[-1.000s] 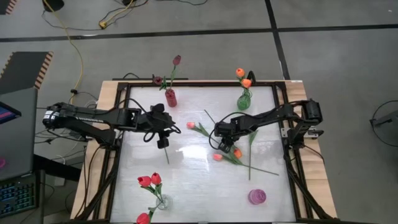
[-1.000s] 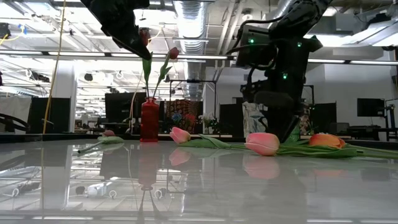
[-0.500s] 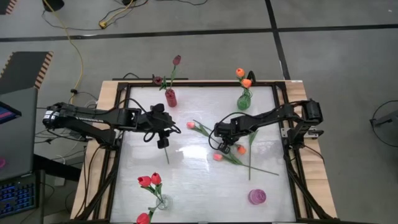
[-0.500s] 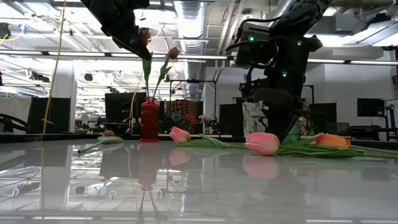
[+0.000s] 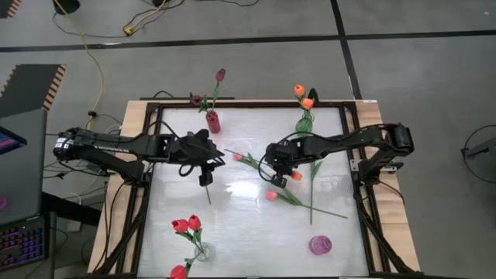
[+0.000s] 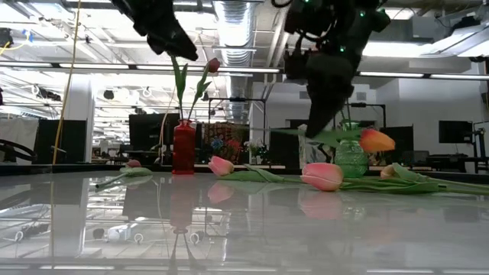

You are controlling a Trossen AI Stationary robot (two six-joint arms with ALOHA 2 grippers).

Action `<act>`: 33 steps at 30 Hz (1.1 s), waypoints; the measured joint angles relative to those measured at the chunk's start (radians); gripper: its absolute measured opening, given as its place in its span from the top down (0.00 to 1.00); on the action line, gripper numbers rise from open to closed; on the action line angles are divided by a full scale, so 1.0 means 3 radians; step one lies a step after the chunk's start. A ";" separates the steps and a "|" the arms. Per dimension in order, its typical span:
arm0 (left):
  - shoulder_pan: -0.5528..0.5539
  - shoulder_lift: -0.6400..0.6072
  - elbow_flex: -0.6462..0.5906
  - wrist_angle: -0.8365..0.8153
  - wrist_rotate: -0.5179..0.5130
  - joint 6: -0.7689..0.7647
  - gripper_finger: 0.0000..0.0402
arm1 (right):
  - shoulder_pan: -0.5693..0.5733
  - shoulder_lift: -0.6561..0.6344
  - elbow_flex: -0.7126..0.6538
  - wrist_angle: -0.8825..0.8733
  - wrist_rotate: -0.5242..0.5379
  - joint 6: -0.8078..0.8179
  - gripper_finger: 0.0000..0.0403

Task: Sort flowers into vase by color
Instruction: Put the orange flower into the green vase

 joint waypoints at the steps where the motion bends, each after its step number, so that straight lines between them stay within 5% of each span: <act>1: 0.0000 0.0000 0.0018 -0.0012 0.0000 -0.0001 0.66 | 0.0000 -0.0017 0.0022 -0.0016 0.0000 -0.0119 0.92; 8: 0.0000 -0.0003 0.0280 -0.0002 0.0177 -0.0012 0.66 | 0.0080 -0.0108 0.0202 -0.0007 0.0103 -0.1155 0.92; 16: 0.0000 -0.0003 0.0458 0.0003 0.0475 -0.0212 0.66 | 0.0348 -0.0108 0.0364 0.0182 0.0763 -0.2524 0.91; 24: 0.0012 -0.0003 0.0458 -0.0004 0.0525 -0.0648 0.66 | 0.0679 -0.0108 0.0418 0.0926 0.1550 -0.3919 0.91; 33: 0.0132 0.0037 0.0458 0.0030 0.0881 -0.1211 0.66 | 0.0878 -0.0108 0.0418 0.1844 0.1665 -0.5153 0.91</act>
